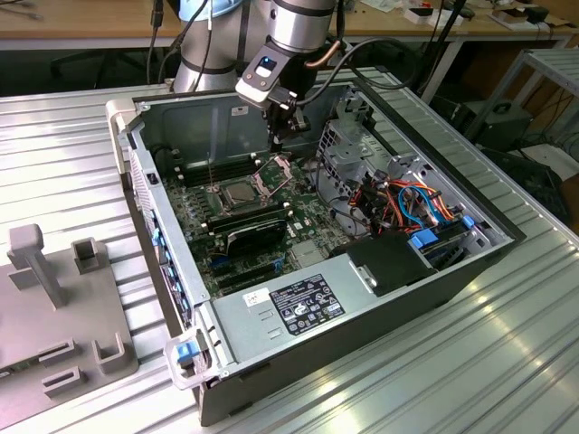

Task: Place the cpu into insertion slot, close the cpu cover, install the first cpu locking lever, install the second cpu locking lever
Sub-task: 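Close the cpu cover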

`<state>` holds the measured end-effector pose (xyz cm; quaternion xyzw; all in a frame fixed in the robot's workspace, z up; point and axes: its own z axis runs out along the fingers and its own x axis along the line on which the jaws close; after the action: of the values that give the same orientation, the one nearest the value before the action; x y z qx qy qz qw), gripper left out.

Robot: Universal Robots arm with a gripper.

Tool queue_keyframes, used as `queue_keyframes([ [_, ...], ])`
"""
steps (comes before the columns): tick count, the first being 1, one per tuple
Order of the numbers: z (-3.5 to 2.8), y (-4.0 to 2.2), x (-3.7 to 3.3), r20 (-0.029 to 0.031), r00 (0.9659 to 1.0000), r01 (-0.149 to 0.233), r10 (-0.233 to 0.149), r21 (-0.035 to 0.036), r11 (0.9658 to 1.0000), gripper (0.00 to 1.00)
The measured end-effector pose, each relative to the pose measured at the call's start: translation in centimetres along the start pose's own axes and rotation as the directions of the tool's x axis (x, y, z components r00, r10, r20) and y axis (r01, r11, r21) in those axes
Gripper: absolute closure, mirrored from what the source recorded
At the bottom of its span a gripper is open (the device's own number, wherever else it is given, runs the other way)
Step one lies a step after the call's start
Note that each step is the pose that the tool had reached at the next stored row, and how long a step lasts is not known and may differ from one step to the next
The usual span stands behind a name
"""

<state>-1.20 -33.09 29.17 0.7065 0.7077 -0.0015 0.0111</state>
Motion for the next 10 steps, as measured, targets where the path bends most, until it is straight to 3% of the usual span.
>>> queue_keyframes([
  [2,0.00,0.05,0.00,0.0000,1.0000,0.000,0.000,0.0000,1.0000,0.89],
  [10,0.23,1.53,0.00,0.0000,1.0000,0.000,0.000,0.0000,1.0000,0.89],
])
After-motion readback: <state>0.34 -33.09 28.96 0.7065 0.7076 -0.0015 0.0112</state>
